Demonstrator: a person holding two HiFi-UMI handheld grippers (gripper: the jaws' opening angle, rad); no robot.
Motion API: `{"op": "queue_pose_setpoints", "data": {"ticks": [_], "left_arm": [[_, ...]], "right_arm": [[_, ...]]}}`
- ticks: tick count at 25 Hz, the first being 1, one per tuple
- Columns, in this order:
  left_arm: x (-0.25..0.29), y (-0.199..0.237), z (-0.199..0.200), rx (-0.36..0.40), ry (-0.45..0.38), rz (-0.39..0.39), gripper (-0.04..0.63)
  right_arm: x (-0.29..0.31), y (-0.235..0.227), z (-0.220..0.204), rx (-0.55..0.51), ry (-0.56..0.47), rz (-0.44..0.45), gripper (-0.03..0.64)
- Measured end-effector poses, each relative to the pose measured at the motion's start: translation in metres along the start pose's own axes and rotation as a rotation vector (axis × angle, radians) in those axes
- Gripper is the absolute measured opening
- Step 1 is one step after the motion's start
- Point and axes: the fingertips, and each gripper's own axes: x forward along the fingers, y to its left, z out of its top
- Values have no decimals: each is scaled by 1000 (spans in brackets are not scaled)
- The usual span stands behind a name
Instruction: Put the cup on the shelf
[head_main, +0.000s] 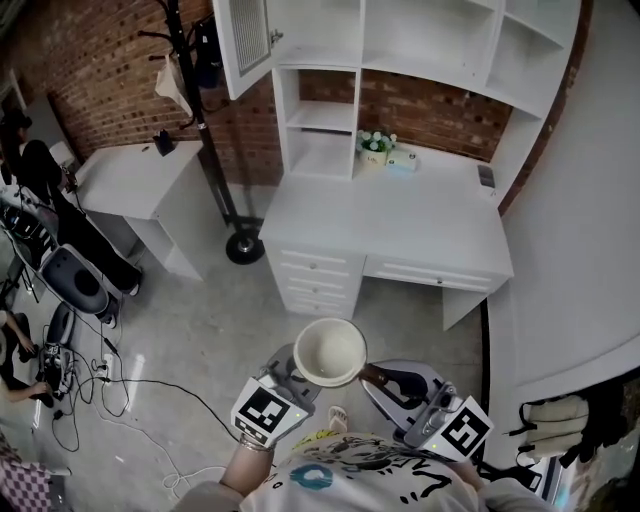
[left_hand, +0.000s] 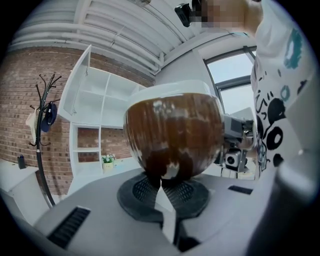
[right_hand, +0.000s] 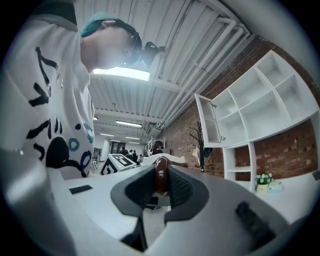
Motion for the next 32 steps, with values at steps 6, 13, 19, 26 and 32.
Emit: {"op": "queue_pose_setpoints", "data": {"ticks": [6, 13, 19, 26, 32], "left_arm": [[30, 20, 0, -2, -1, 29, 17], [49, 43, -2, -15, 8, 51, 17], [68, 63, -5, -23, 17, 42, 17], [86, 108, -2, -19, 22, 27, 17], [93, 153, 5, -9, 19, 5, 17]], "right_arm": [[4, -37, -6, 11, -6, 27, 60], [16, -65, -12, 20, 3, 46, 60], [27, -91, -19, 44, 3, 33, 60], [61, -125, -22, 39, 5, 17, 60], [98, -150, -23, 40, -7, -5, 60]]}}
